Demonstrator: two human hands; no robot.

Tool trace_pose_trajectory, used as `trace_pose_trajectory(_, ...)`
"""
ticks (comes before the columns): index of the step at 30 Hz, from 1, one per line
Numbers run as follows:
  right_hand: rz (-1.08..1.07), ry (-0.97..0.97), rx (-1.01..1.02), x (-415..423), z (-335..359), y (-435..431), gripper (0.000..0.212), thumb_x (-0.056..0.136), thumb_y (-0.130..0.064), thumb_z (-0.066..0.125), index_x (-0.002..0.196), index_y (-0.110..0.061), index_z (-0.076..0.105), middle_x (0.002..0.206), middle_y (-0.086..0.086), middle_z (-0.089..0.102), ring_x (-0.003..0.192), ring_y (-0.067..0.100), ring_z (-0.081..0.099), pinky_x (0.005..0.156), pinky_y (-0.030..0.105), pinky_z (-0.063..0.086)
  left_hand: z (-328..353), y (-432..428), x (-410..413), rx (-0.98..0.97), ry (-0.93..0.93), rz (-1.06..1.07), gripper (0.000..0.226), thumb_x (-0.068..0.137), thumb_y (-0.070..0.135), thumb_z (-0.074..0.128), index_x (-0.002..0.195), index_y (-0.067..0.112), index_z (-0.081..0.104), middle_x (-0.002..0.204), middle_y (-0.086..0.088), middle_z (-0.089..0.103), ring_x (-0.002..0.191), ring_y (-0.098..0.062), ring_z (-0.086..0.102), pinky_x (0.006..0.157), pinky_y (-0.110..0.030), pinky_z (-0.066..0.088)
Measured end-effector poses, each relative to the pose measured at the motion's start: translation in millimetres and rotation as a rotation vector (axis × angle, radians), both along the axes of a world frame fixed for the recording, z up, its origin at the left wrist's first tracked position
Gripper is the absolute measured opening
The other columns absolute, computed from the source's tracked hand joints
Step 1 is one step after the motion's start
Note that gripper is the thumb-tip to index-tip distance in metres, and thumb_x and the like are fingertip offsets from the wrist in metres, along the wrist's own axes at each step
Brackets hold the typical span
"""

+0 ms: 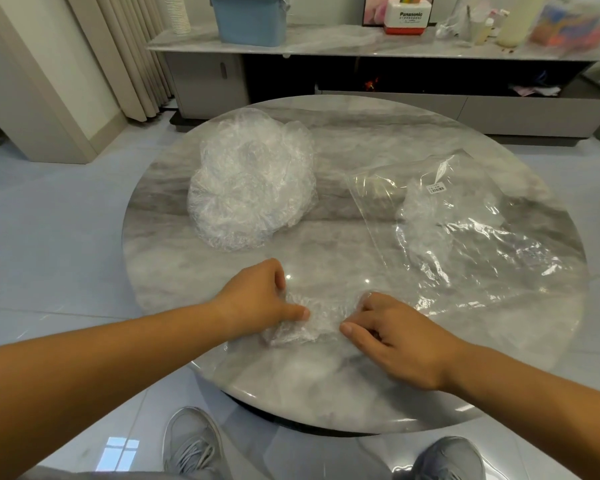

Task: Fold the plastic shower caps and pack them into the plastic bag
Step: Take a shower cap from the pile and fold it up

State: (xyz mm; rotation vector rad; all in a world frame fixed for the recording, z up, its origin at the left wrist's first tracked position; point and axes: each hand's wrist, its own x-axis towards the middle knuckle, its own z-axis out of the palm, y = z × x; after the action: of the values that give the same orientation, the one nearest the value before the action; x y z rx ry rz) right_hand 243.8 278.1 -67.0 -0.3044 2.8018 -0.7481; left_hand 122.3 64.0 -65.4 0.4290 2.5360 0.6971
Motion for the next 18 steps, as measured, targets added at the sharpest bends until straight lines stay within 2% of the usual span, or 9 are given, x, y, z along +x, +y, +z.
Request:
trace_pose_trajectory(3, -0.001, -0.016, 0.001, -2, 7, -1, 0.050, 0.100, -0.054, 0.032, 0.080, -0.020, 0.063, 0.083, -0.005, 0.056, 0.094, -0.003, 0.048, 0.079, 0.015, 0.037, 0, -1, 1, -0.123, 0.146, -0.097, 0.072, 0.066, 0.065, 0.082, 0.119, 0.030, 0.047, 0.114, 0.006, 0.045, 0.098, -0.015, 0.054, 0.084, -0.034, 0.051)
trace_pose_trajectory(4, -0.032, -0.006, -0.001, -2, 11, -1, 0.046, 0.099, -0.055, 0.037, 0.096, -0.022, 0.069, 0.090, -0.008, 0.060, 0.095, -0.003, 0.051, 0.080, 0.014, 0.040, 1, 0, 1, -0.154, 0.163, -0.124, 0.071, 0.067, 0.067, 0.080, 0.119, 0.031, 0.048, 0.114, 0.006, 0.043, 0.101, -0.015, 0.051, 0.085, -0.033, 0.049)
trace_pose_trajectory(6, -0.122, 0.053, -0.007, 1, 19, 0, 0.044, 0.096, -0.056, 0.044, 0.123, -0.029, 0.065, 0.100, -0.015, 0.064, 0.091, -0.004, 0.058, 0.079, 0.012, 0.044, 3, 1, 1, -0.203, 0.178, -0.155, 0.061, 0.069, 0.069, 0.077, 0.108, 0.029, 0.052, 0.108, 0.006, 0.044, 0.097, -0.015, 0.050, 0.082, -0.032, 0.048)
trace_pose_trajectory(8, -0.183, 0.187, -0.040, 6, 26, -3, 0.043, 0.094, -0.059, 0.044, 0.121, -0.034, 0.064, 0.088, -0.019, 0.066, 0.082, -0.002, 0.062, 0.071, 0.015, 0.049, 5, 2, 1, -0.222, 0.188, -0.164, 0.052, 0.071, 0.069, 0.075, 0.092, 0.026, 0.054, 0.102, 0.006, 0.046, 0.090, -0.016, 0.052, 0.077, -0.032, 0.048)
trace_pose_trajectory(10, -0.156, 0.384, -0.052, 8, 30, -6, 0.036, 0.095, -0.055, 0.045, 0.110, -0.031, 0.067, 0.081, -0.018, 0.062, 0.075, 0.005, 0.061, 0.065, 0.026, 0.052, 6, 4, 2, -0.232, 0.190, -0.178, 0.048, 0.074, 0.067, 0.075, 0.082, 0.025, 0.052, 0.097, 0.004, 0.050, 0.085, -0.017, 0.055, 0.073, -0.033, 0.049)
trace_pose_trajectory(11, -0.096, 0.472, -0.033, 8, 29, -9, 0.033, 0.096, -0.050, 0.049, 0.107, -0.027, 0.069, 0.087, -0.017, 0.061, 0.079, 0.006, 0.060, 0.066, 0.029, 0.052, 7, 5, 3, -0.235, 0.196, -0.189, 0.047, 0.075, 0.065, 0.074, 0.080, 0.024, 0.051, 0.094, 0.004, 0.052, 0.082, -0.017, 0.056, 0.071, -0.034, 0.050)
trace_pose_trajectory(13, 0.067, 0.540, 0.069, 4, 22, -12, 0.033, 0.099, -0.043, 0.051, 0.110, -0.020, 0.072, 0.112, -0.005, 0.065, 0.111, 0.016, 0.060, 0.088, 0.035, 0.052, 8, 6, 3, -0.240, 0.215, -0.218, 0.046, 0.077, 0.063, 0.074, 0.078, 0.024, 0.049, 0.085, 0.005, 0.055, 0.077, -0.015, 0.055, 0.066, -0.033, 0.047)
trace_pose_trajectory(15, 0.180, 0.427, 0.193, 0, 10, -15, 0.045, 0.101, -0.050, 0.043, 0.120, -0.020, 0.070, 0.138, 0.000, 0.059, 0.143, 0.021, 0.040, 0.114, 0.038, 0.037, 9, 7, 4, -0.245, 0.222, -0.232, 0.045, 0.079, 0.062, 0.073, 0.077, 0.027, 0.044, 0.081, 0.008, 0.054, 0.072, -0.012, 0.051, 0.061, -0.032, 0.040)
trace_pose_trajectory(18, 0.197, 0.208, 0.235, -1, -4, -10, 0.063, 0.099, -0.062, 0.029, 0.136, -0.023, 0.061, 0.158, -0.005, 0.042, 0.155, 0.014, 0.016, 0.124, 0.038, 0.021, 8, 6, 4, -0.228, 0.209, -0.221, 0.046, 0.078, 0.059, 0.075, 0.078, 0.029, 0.040, 0.081, 0.009, 0.053, 0.070, -0.010, 0.049, 0.059, -0.031, 0.038)
